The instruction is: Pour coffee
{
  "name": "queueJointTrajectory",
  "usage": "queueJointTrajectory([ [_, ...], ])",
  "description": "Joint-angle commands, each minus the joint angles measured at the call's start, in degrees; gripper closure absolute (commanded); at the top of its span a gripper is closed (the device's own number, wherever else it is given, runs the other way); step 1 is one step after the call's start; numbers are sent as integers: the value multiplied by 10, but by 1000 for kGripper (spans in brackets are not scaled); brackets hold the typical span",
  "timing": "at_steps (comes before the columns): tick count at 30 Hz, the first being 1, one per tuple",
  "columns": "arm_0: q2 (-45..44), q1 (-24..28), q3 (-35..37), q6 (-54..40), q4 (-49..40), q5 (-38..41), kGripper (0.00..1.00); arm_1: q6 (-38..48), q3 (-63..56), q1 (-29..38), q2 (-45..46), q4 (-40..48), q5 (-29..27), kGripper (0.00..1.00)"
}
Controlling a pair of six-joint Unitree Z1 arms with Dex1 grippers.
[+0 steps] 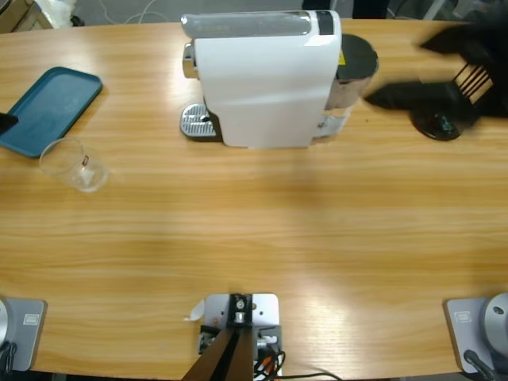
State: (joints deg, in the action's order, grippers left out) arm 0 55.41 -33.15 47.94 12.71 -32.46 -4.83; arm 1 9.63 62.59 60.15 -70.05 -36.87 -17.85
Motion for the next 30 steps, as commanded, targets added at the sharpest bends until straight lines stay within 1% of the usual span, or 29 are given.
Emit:
queueJointTrajectory([
  [1,-26,5,-105,29,63,-74,23,43,-103,-6,93,-46,52,0],
  [2,-12,5,-112,24,78,-82,27,44,-108,-6,97,-46,57,0],
  [7,35,5,-93,18,68,-80,27,47,-115,-6,106,-45,69,0],
  [10,108,5,-60,14,64,-80,27,51,-112,-6,104,-36,77,0],
  [11,134,5,-48,16,75,-80,27,52,-111,-6,103,-32,78,0],
  [14,179,2,-37,35,120,-72,27,54,-108,-6,97,-29,77,0],
  [19,204,3,-53,41,114,-92,27,55,-116,-6,98,-29,80,0],
  [23,204,6,-53,73,94,-100,27,56,-122,-6,93,-25,80,0],
  [25,214,8,-47,107,84,-99,27,56,-123,-6,92,-21,80,0],
  [30,231,5,-50,150,78,-98,27,57,-125,-6,93,-17,81,0],
])
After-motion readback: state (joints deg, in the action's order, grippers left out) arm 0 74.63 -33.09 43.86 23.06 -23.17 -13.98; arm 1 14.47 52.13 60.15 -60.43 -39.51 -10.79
